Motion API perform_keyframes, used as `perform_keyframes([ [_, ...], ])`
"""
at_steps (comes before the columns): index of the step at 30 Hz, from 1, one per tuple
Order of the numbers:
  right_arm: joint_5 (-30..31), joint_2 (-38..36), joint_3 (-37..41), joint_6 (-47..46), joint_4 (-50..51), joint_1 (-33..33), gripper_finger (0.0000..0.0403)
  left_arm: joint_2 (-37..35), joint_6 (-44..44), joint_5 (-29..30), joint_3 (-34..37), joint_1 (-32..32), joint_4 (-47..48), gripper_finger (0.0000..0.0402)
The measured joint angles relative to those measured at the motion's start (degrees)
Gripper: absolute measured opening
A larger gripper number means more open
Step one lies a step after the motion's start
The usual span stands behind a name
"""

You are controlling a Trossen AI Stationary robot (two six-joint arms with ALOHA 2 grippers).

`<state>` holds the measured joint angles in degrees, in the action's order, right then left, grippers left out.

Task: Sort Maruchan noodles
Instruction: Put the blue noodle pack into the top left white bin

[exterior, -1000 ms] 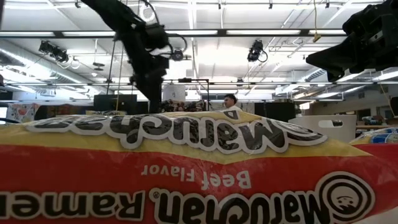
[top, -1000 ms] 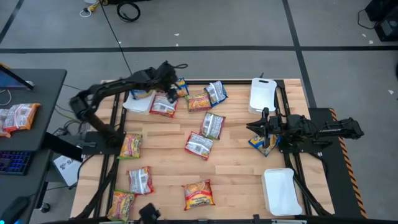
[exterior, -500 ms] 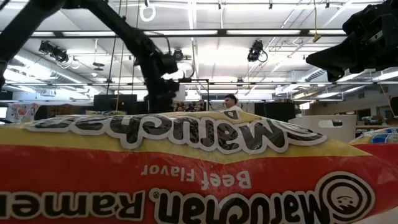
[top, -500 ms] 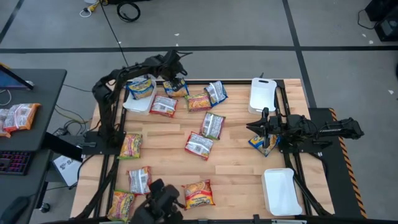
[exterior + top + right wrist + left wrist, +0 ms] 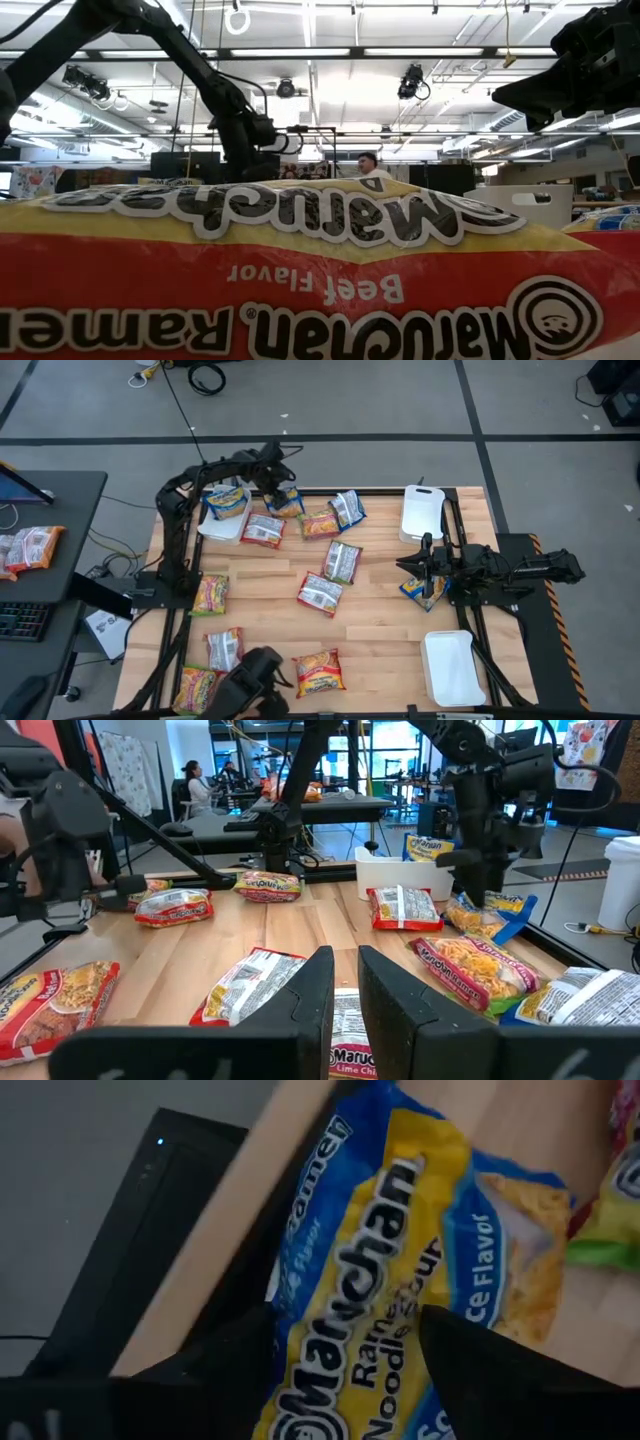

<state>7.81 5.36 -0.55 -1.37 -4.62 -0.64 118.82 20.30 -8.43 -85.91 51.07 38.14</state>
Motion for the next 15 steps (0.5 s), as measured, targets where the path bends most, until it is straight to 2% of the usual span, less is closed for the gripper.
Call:
perform_keyframes([
  [7, 0.0, 0.0, 0.0, 0.0, 0.0, 0.0, 0.0056, 0.5, 5.5, 0.6, 0.0, -1.7, -0.3, 0.0205],
  [12, 0.0, 0.0, 0.0, 0.0, 0.0, 0.0, 0.0056, 0.4, 10.1, 0.5, 0.0, -3.5, -0.7, 0.0132],
  [15, 0.0, 0.0, 0.0, 0.0, 0.0, 0.0, 0.0056, -0.2, 13.1, 3.3, 0.0, -5.0, -0.4, 0.0076],
])
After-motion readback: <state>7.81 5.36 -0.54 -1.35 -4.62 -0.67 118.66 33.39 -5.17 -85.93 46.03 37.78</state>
